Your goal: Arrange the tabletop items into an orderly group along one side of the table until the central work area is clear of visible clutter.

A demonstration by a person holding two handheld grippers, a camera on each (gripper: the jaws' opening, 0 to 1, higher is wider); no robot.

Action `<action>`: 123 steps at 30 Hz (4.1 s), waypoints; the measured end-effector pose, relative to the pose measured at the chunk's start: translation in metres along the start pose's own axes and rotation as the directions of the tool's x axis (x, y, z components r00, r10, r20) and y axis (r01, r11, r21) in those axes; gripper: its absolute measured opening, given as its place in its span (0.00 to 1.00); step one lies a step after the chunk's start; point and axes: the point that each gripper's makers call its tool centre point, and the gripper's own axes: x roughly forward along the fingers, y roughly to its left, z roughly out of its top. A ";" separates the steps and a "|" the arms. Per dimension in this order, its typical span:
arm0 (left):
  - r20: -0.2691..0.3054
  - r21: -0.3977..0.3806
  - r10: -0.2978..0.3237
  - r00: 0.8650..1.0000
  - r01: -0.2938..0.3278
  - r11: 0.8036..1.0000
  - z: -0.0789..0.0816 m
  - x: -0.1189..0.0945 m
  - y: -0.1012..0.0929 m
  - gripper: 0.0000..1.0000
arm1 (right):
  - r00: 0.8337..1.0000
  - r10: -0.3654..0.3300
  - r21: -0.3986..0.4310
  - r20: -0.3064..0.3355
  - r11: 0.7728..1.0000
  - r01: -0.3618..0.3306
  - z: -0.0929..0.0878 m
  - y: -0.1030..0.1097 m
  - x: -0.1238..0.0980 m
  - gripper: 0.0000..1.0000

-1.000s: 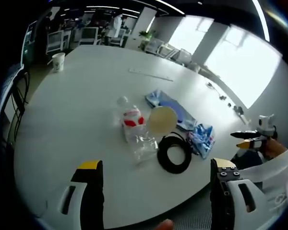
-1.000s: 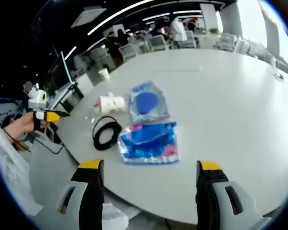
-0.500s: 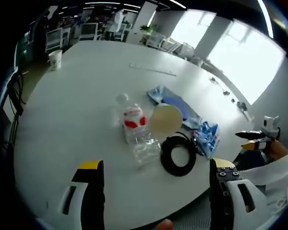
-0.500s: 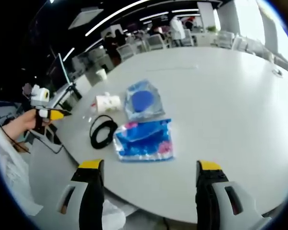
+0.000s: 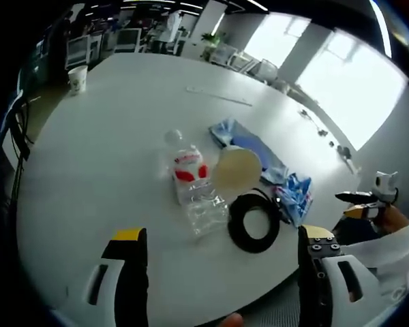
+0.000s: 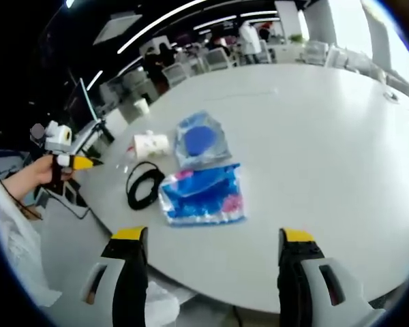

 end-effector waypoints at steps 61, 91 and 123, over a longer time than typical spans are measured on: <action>-0.048 -0.060 0.061 0.997 -0.064 0.996 0.008 0.046 0.010 0.88 | 1.000 -0.017 0.043 -0.017 0.999 0.018 -0.016 -0.007 -0.005 0.76; -0.052 -0.096 0.112 0.992 -0.117 0.989 0.006 0.077 0.013 0.85 | 1.000 -0.005 0.109 0.016 0.994 0.003 -0.012 -0.011 -0.004 0.74; -0.064 -0.001 0.208 0.976 -0.208 0.978 0.003 0.086 0.029 0.68 | 1.000 0.009 0.112 0.010 0.994 -0.010 -0.008 -0.015 0.003 0.74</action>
